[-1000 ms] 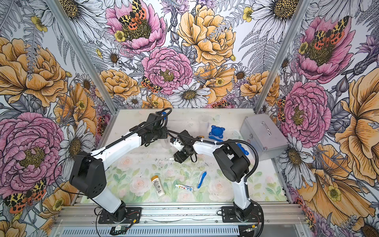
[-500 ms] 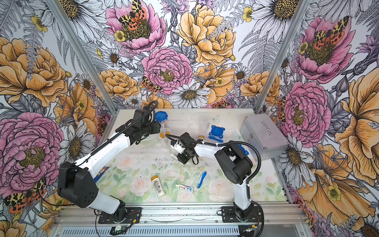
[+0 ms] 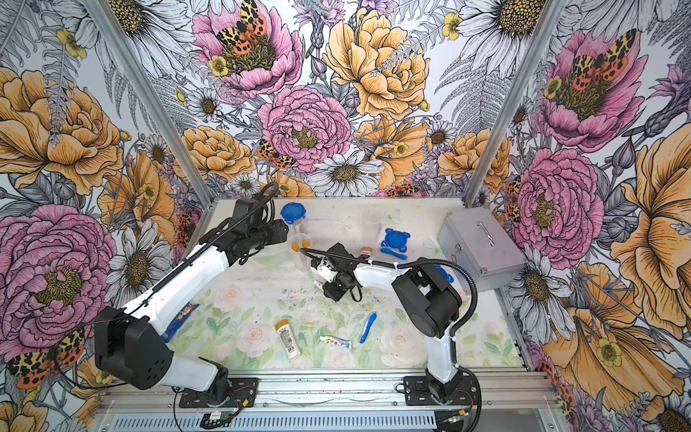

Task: Pack away toiletry kits
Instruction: Pick up the toiletry item from the center of the board.

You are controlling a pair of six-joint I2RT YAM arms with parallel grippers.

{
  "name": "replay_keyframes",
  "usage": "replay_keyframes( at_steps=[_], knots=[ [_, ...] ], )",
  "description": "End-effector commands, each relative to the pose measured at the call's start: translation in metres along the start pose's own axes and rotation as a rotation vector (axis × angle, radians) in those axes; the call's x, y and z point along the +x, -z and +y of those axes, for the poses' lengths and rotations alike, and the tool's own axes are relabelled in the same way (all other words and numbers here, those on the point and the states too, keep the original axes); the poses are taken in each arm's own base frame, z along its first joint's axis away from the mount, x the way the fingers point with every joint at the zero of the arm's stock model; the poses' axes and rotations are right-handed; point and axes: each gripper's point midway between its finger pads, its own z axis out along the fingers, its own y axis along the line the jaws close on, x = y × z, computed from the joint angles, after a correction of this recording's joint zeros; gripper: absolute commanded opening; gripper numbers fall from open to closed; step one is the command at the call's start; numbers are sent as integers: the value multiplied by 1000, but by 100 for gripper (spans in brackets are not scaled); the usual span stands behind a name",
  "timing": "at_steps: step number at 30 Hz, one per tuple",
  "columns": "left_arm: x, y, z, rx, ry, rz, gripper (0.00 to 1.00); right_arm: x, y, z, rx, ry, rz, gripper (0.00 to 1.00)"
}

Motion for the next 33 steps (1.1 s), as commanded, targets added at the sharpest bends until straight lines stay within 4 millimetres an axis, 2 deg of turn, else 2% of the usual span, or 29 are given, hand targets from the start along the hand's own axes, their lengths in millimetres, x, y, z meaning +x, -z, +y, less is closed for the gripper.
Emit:
replay_keyframes(
  at_steps=[1,3,8,17,24,29,33],
  knots=[
    [-4,12,0,17,16,-6,59,19,-9,3,16,-7,70,32],
    [-3,13,1,12,5,-1,59,25,-11,3,33,4,87,30],
    [2,14,6,-1,-3,9,59,39,-13,0,79,33,126,16],
    [3,16,7,-4,-12,31,60,47,-3,1,96,26,128,0],
    [25,18,-8,93,-21,136,66,33,17,3,59,-19,57,0],
    [48,25,-32,211,-25,206,79,13,49,1,44,-57,-47,0],
    [65,22,-46,284,20,262,87,-2,73,2,36,-70,-120,0]
  ],
)
